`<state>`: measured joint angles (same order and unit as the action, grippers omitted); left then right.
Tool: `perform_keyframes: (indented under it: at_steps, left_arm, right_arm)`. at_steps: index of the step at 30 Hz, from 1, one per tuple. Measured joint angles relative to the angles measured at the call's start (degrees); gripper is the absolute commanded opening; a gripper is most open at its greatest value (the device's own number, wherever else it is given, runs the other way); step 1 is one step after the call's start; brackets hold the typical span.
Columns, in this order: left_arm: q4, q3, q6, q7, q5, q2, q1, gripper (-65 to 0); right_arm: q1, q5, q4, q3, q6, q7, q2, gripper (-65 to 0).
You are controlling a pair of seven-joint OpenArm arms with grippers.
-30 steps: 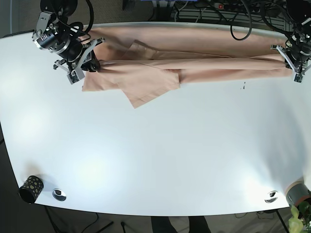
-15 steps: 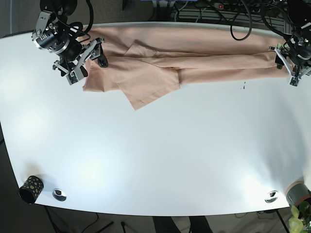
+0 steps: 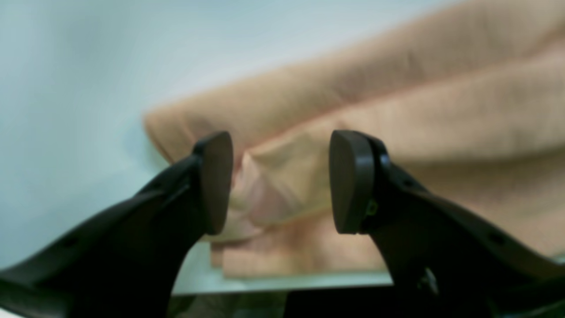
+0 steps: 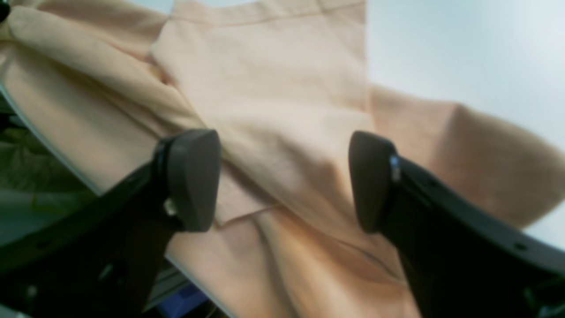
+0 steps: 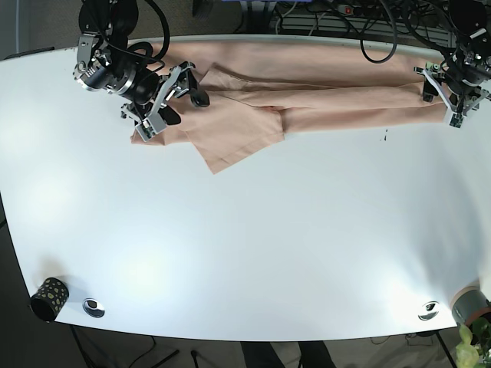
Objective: Fold the T-shirt properly
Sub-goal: 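Release and regrasp the folded edge with both grippers, smoothing it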
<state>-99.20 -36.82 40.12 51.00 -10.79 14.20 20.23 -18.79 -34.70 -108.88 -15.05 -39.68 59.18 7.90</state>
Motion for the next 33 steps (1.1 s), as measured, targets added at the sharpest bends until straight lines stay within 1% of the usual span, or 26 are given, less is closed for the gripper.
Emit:
perform_keyframes:
  at_steps: [2, 5, 6, 8, 9, 11, 14, 18, 20, 24, 26, 30, 33]
  left_arm:
    - [2.1, 0.0, 0.0, -0.1, 0.2, 0.0, 0.0, -33.2]
    - [6.2, -0.2, 0.0, -1.6, -1.4, 0.3, -0.3, -33.2]
    - [7.6, -0.2, 0.1, -2.4, -2.0, 0.7, -0.9, -33.2]
    - [9.6, 0.1, 0.1, -2.5, -2.6, 0.9, -2.6, -33.2]
    - [10.4, 0.7, 0.0, -2.8, -2.8, 1.2, -3.4, -33.2]
    - [12.3, 3.3, 0.0, -3.3, -2.9, 2.4, -5.3, -33.2]
    - [15.1, 7.4, 0.0, -3.2, -2.7, 3.3, -8.8, -33.2]
    - [18.1, 10.3, -0.2, -3.3, -2.1, 2.8, -13.6, -33.2]
    - [19.7, 11.5, -0.2, -3.3, -2.1, 2.7, -15.8, -33.2]
    - [21.0, 13.2, -0.2, -2.8, -1.3, 2.4, -17.9, -33.2]
    - [21.0, 13.2, -0.2, -2.9, -1.3, 2.3, -17.8, -33.2]
    - [21.0, 13.1, -0.2, -3.1, -1.5, 2.4, -17.7, -33.2]
    - [21.0, 12.9, -0.2, -3.2, -1.6, 2.3, -17.5, -33.2]
  right_arm:
    - [0.1, 0.5, 2.6, 0.9, 0.0, 0.0, 0.2, -21.4]
    - [0.3, 0.8, 5.9, 0.9, 0.15, 0.0, 0.2, -21.4]
    - [0.7, 0.7, 7.4, 0.9, -0.26, -0.1, 0.2, -21.4]
    - [1.7, 1.3, 9.7, 0.9, -0.44, -1.7, 0.4, -21.4]
    - [2.2, 1.5, 10.6, 0.9, -0.46, -2.5, 0.5, -21.4]
    - [3.5, 3.6, 12.0, 0.3, -0.59, -4.9, 0.7, -21.4]
    - [5.2, 6.3, 13.4, -0.7, -0.87, -6.2, 0.9, -21.4]
    - [8.7, 7.9, 16.7, -2.8, -0.98, -7.8, 1.3, -21.4]
    - [11.1, 8.9, 18.7, -3.7, -1.09, -7.7, 2.0, -21.4]
    - [14.2, 11.2, 19.7, -4.1, -0.11, -6.3, 4.0, -21.4]
    - [14.7, 11.6, 18.9, -4.2, 0.02, -5.7, 4.6, -21.4]
    - [18.4, 11.8, 16.6, -4.3, -0.02, -1.5, 4.5, -21.4]
    - [22.6, 11.5, 16.5, -4.3, -0.02, -0.3, 4.1, -21.4]
